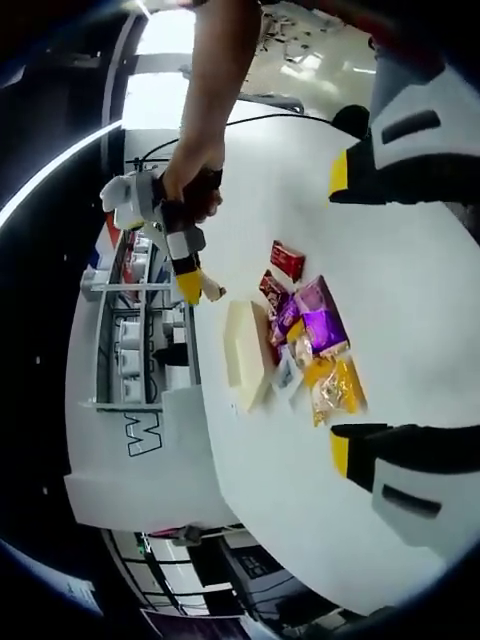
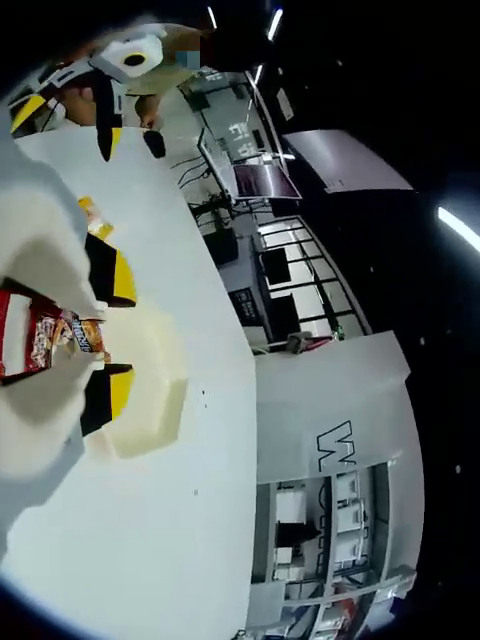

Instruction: Place the target food into the container with the food tongs after gripping and lifting it, then release it inside without dropping or visibly crushing the food.

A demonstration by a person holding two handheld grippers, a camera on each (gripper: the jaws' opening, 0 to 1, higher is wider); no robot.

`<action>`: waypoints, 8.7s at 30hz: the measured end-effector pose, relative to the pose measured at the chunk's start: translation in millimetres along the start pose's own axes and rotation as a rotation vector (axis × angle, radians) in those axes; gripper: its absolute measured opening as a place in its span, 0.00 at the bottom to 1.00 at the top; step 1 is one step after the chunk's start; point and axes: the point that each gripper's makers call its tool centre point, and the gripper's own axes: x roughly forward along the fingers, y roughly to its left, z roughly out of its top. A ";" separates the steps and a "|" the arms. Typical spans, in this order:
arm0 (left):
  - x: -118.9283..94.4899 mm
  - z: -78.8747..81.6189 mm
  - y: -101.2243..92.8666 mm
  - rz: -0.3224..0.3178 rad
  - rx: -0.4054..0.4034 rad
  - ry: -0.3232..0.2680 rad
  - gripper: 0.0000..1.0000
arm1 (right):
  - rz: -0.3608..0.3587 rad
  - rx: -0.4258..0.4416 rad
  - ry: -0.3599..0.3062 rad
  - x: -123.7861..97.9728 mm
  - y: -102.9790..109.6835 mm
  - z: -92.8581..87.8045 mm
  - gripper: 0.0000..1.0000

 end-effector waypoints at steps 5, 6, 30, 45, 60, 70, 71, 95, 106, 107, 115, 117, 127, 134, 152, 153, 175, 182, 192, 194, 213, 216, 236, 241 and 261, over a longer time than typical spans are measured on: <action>1.0 -2.6 -0.6 0.004 0.010 0.012 0.89 | 0.007 -0.009 0.002 5.5 1.3 5.7 0.16; 1.5 -3.9 -0.5 0.005 0.013 0.016 0.90 | 0.010 -0.012 -0.001 6.3 2.4 7.3 0.16; 5.1 -16.2 -2.5 0.000 0.008 0.055 0.90 | -0.003 -0.064 0.029 39.5 -7.6 16.4 0.18; -0.9 -14.1 5.2 0.018 -0.015 0.036 0.90 | -0.011 -0.070 -0.011 39.5 -6.8 33.6 0.21; -6.4 -4.5 4.2 0.025 -0.002 0.017 0.90 | -0.006 -0.082 -0.023 26.1 -2.5 38.4 0.21; -7.7 5.9 -0.9 0.010 -0.009 -0.004 0.89 | -0.012 -0.067 -0.023 10.6 -7.5 34.9 0.21; -8.2 6.6 -1.0 0.010 -0.008 -0.005 0.89 | -0.011 -0.072 -0.018 9.5 -7.1 32.7 0.21; -10.1 2.0 -5.2 0.001 0.027 0.017 0.88 | 0.003 -0.006 0.104 -10.6 -7.7 -60.0 0.21; -13.4 3.4 -3.4 0.007 0.039 0.016 0.87 | -0.002 0.010 0.153 -20.8 -8.9 -88.6 0.21; -13.7 3.6 -2.6 0.009 0.040 0.017 0.87 | -0.011 0.006 0.149 -23.6 -10.4 -89.5 0.21; -13.8 5.4 -1.4 0.012 0.039 0.012 0.88 | -0.020 0.045 0.160 -37.9 -12.7 -94.6 0.21; -13.9 6.0 -2.5 0.010 0.043 0.011 0.88 | -0.027 0.063 0.161 -42.6 -11.2 -95.7 0.21; -17.3 5.2 -1.0 0.014 0.048 0.011 0.87 | -0.025 0.064 0.164 -54.6 1.1 -104.0 0.21; -22.1 6.0 0.3 0.018 0.034 -0.001 0.87 | 0.009 0.116 0.153 -62.9 23.5 -110.6 0.21; -25.8 12.3 -0.8 0.019 0.030 -0.022 0.87 | 0.042 0.011 0.144 -49.9 36.2 -92.1 0.21; -25.9 12.3 -0.8 0.019 0.032 -0.022 0.87 | 0.044 -0.012 0.148 -47.1 35.4 -91.4 0.22; -26.2 7.9 -0.8 0.023 0.047 -0.003 0.85 | 0.088 -0.169 0.207 -31.3 43.8 -118.1 0.21; -22.8 9.8 -1.4 0.022 0.054 -0.007 0.85 | 0.071 -0.183 0.203 -29.2 42.5 -116.6 0.18; -21.2 6.1 1.1 0.024 0.048 0.007 0.85 | 0.072 -0.109 0.170 -31.5 38.0 -106.3 0.19; -21.0 5.9 0.5 0.025 0.052 0.010 0.85 | 0.074 -0.112 0.165 -32.2 38.5 -101.9 0.19; -20.9 4.7 -7.3 0.013 0.039 0.003 0.87 | 0.051 -0.155 0.149 -38.7 29.4 -67.7 0.19; -20.8 4.2 -8.9 0.009 0.041 0.005 0.87 | 0.054 -0.147 0.149 -38.0 27.5 -57.3 0.19; -23.3 6.8 -14.8 -0.001 0.016 -0.011 0.87 | 0.031 -0.156 0.146 -24.7 7.6 7.3 0.19; -27.4 9.3 -12.7 0.007 0.020 -0.012 0.87 | 0.053 -0.103 0.145 -17.4 7.7 26.2 0.19; -33.9 20.8 -11.0 0.029 0.023 -0.017 0.87 | 0.005 -0.150 0.187 21.2 -10.9 83.3 0.19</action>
